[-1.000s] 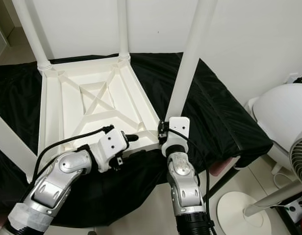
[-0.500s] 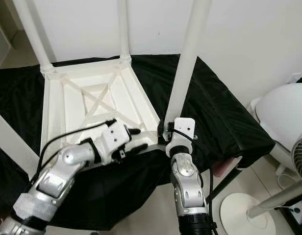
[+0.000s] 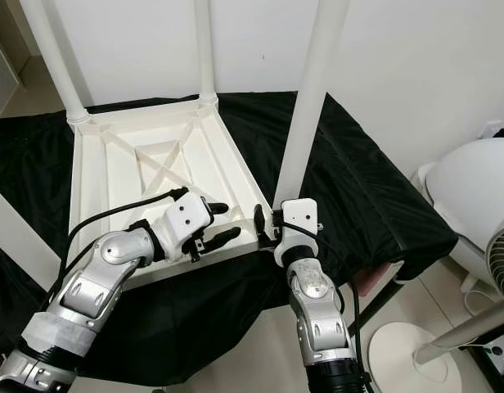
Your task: Building children table
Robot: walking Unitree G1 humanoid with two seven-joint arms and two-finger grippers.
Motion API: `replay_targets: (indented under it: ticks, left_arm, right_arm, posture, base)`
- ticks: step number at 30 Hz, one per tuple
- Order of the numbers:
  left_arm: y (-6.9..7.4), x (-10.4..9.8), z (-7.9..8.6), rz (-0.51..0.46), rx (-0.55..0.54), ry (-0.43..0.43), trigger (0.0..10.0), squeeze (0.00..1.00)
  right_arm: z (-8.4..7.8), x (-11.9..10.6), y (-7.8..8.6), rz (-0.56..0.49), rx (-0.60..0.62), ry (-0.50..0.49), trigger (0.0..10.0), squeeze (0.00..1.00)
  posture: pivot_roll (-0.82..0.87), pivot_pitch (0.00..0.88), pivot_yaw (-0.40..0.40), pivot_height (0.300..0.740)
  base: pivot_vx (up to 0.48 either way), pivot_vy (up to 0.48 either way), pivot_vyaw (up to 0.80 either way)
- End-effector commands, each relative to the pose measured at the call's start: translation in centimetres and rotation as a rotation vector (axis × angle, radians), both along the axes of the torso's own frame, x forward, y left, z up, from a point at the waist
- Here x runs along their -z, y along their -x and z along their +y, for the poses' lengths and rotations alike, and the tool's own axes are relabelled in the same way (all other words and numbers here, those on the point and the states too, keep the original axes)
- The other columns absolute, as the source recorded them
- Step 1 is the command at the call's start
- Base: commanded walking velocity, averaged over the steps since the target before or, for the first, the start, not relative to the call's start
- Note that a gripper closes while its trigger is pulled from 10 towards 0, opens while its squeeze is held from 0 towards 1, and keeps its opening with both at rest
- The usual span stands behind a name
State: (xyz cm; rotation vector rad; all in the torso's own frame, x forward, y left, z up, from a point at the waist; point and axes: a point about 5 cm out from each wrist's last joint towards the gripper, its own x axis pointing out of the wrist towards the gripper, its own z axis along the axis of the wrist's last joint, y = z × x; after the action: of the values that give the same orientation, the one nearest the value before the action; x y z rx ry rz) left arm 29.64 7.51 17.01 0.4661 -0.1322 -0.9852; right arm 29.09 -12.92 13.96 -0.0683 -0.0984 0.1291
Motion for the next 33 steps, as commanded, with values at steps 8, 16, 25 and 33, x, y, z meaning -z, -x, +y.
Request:
replay_targets:
  ticks: [8,16,25,33]
  left_arm:
    - [-1.2,0.3,0.9,-0.040,-0.116,0.020,10.0,0.00]
    - [-2.0,0.5,0.9,-0.039,-0.146,0.039,10.0,0.00]
    - [-2.1,0.7,1.3,-0.036,-0.146,0.037,10.0,0.00]
    - [-1.1,0.9,1.2,-0.005,-0.063,0.024,10.0,0.00]
  right_arm:
    - [-0.6,-0.2,-0.9,-0.016,-0.007,0.009,10.0,0.00]
    - [-1.5,-0.1,-1.3,-0.014,-0.027,0.027,10.0,0.00]
    - [-2.1,-0.3,-1.1,-0.040,-0.050,0.035,10.0,0.00]
    - [-1.6,-0.5,0.1,-0.081,-0.093,-0.027,10.0,0.00]
  posture:
    - [0.04,0.000,0.021,0.740]
    - [0.03,0.000,0.014,0.740]
    - [0.03,0.000,-0.006,0.740]
    - [0.05,0.000,-0.013,0.740]
  base:
    - [0.000,0.000,0.00]
    - [0.000,0.000,0.00]
    - [0.000,0.000,0.00]
    - [0.000,0.000,0.00]
